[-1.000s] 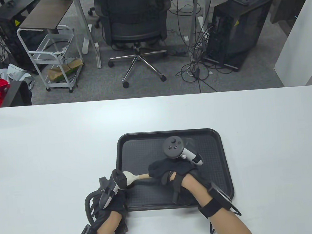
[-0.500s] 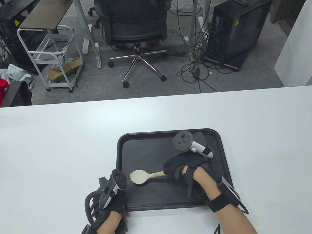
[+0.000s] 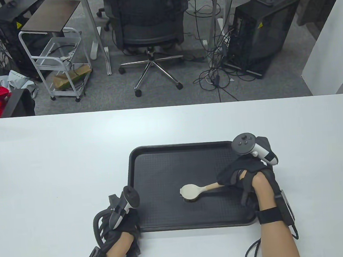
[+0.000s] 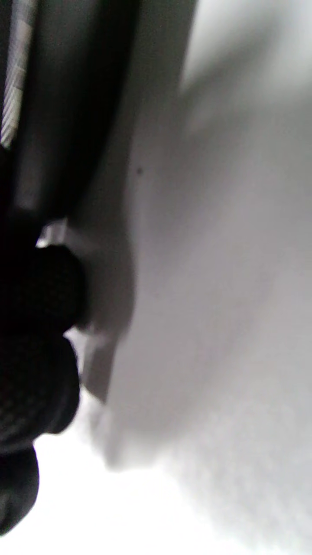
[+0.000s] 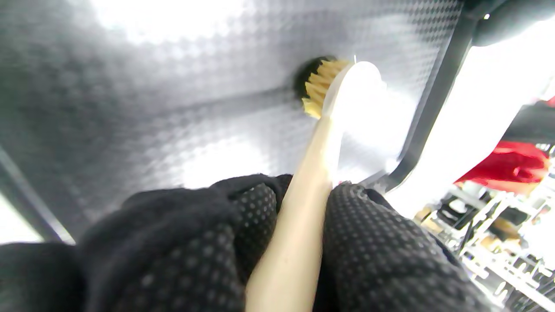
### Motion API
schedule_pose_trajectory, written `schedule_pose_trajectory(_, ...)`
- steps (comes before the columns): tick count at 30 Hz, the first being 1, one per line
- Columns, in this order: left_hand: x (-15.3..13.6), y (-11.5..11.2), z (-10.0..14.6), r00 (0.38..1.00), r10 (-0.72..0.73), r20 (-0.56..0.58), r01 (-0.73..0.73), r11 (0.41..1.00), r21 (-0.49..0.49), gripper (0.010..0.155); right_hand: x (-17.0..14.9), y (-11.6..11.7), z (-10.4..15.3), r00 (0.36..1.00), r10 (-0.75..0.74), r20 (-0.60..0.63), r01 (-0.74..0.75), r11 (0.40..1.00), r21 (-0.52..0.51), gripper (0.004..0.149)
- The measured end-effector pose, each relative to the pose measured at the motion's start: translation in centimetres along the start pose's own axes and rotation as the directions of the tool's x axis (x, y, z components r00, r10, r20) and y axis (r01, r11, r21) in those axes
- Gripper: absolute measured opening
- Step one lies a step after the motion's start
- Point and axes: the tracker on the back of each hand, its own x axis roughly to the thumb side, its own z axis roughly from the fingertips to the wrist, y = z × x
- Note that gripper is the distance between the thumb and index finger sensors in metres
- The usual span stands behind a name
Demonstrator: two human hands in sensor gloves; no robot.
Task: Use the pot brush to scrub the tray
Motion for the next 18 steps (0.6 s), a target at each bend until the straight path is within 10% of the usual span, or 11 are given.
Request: schedule_pose_trajectory(18,0.0,0.0,0.0,1.000,-0.001,0.000,0.001,1.000,-0.001,0.065,-11.9,-4.1,3.5,0.948,-0.263,-0.181,0.239,0.960,-0.144,0.042)
